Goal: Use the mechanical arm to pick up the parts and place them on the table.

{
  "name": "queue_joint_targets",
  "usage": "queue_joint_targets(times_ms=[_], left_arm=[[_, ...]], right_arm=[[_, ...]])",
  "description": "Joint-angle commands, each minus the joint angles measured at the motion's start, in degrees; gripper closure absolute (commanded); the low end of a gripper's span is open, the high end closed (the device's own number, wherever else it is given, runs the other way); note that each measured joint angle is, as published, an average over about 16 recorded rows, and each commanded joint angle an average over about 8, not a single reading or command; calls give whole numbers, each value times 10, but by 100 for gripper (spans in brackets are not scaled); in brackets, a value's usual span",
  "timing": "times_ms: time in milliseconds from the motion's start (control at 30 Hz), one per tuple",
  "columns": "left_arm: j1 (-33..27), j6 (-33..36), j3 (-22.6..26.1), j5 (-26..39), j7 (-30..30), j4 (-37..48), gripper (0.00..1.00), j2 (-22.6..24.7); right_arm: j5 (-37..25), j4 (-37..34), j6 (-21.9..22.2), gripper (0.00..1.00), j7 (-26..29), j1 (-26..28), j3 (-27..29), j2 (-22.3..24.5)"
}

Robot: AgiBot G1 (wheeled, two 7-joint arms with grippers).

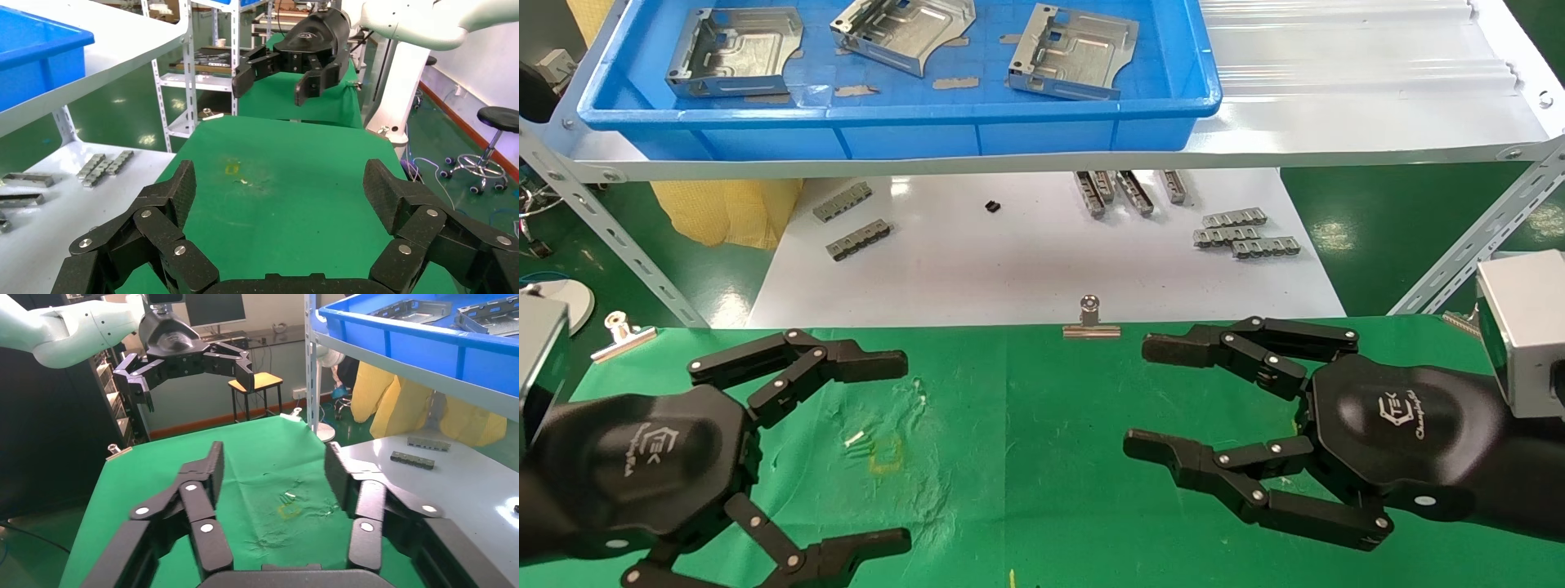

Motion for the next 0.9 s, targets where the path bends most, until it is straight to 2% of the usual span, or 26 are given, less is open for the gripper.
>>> queue_joint_targets(times_ms=[33, 300, 333, 467, 567, 600, 733, 900], left_arm=[[0, 0, 0, 0, 0, 0, 0, 0], [0, 0, 0, 0, 0, 0, 0, 0], [0, 0, 0, 0, 0, 0, 0, 0], [0, 0, 0, 0, 0, 0, 0, 0], [0, 0, 0, 0, 0, 0, 0, 0], [0, 0, 0, 0, 0, 0, 0, 0], [0, 0, 0, 0, 0, 0, 0, 0], [0, 0, 0, 0, 0, 0, 0, 0]], right_arm=[[0, 0, 0, 100, 0, 0, 0, 0], [0, 0, 0, 100, 0, 0, 0, 0], [0, 0, 0, 97, 0, 0, 0, 0], [0, 0, 0, 51, 0, 0, 0, 0], [0, 0, 0, 51, 0, 0, 0, 0], [0, 0, 0, 54, 0, 0, 0, 0], [0, 0, 0, 100, 0, 0, 0, 0], [0, 0, 0, 100, 0, 0, 0, 0]])
